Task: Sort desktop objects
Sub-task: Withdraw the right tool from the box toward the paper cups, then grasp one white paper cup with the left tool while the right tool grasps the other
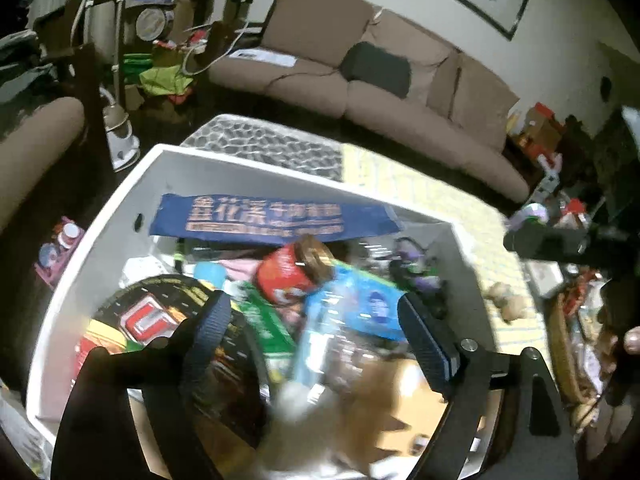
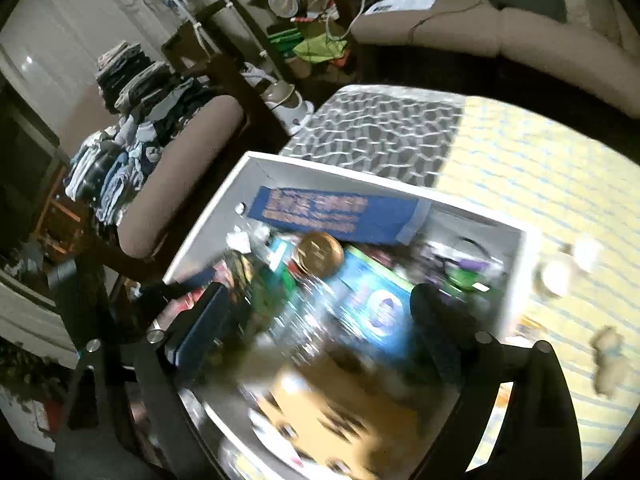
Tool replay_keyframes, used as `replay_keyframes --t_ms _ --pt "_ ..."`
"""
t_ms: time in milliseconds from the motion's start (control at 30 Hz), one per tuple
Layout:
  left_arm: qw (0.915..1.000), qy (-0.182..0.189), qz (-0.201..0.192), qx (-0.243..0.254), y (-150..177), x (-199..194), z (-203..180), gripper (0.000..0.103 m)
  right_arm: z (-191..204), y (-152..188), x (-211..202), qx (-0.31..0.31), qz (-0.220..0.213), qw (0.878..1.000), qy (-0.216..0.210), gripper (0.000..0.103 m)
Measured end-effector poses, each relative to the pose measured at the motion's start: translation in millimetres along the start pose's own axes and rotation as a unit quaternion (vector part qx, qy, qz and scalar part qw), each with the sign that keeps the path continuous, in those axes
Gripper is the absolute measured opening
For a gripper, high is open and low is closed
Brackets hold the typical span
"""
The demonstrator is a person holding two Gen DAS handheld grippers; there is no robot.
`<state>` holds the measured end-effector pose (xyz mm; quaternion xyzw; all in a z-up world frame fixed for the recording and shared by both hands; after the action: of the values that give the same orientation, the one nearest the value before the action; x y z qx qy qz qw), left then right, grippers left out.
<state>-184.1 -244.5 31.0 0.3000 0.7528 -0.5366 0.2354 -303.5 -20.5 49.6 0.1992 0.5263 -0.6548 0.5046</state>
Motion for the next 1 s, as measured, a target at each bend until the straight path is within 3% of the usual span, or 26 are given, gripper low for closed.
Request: replay_keyframes --t_ms 133,233,333,467,533,633,667,733,767,900,1000 --pt "0.9988 0.038 0.0 0.032 9 -9 -52 0.095 -43 31 -41 -0.005 0.003 1.0 0.029 0.094" --pt "0.9944 0.06 0.027 0.083 21 -2 -110 0.096 -76 50 -63 0.007 0.007 0.999 0.049 0.095" --pt "0.9873 0.064 0.064 0.131 32 13 -158 0.099 -116 65 -82 0.034 -0.001 0.998 0.06 0.095" --pt "0.9808 0.069 0.108 0.147 20 43 -203 0.099 -165 73 -96 0.079 -0.014 0.994 0.074 0.095" --pt "0.9761 0.047 0.12 0.175 8 62 -221 0.099 -192 72 -101 0.093 -0.021 0.991 0.09 0.095" --pt "0.9577 -0.003 0.142 0.251 -11 95 -241 0.093 -229 63 -103 0.121 -0.026 0.987 0.1 0.084" --pt "0.9452 -0.025 0.155 0.286 -19 112 -249 0.089 -238 58 -102 0.129 -0.028 0.987 0.095 0.081" --pt "0.9294 -0.051 0.17 0.324 -31 133 -256 0.083 -258 47 -97 0.146 -0.033 0.985 0.088 0.076" --pt "0.9187 -0.058 0.184 0.345 -37 148 -263 0.083 -267 41 -91 0.15 -0.031 0.984 0.087 0.076" --pt "0.8896 -0.067 0.24 0.383 -41 193 -266 0.083 -294 19 -58 0.163 -0.019 0.983 0.076 0.076" --pt "0.86 -0.057 0.305 0.405 -24 222 -267 0.075 -311 10 -24 0.179 -0.004 0.982 0.06 0.069"
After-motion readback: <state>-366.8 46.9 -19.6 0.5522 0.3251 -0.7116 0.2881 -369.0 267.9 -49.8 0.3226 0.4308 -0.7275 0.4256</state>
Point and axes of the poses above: each gripper's, at about its wrist camera, not at the fingertips, and x roughly the way its jaws point, z to its left, y to its underside, the point moved 8 cm from there along x, roughly the way its jaws point, and after that the axes turned 2 degrees about -z, right-handed, at the moved point
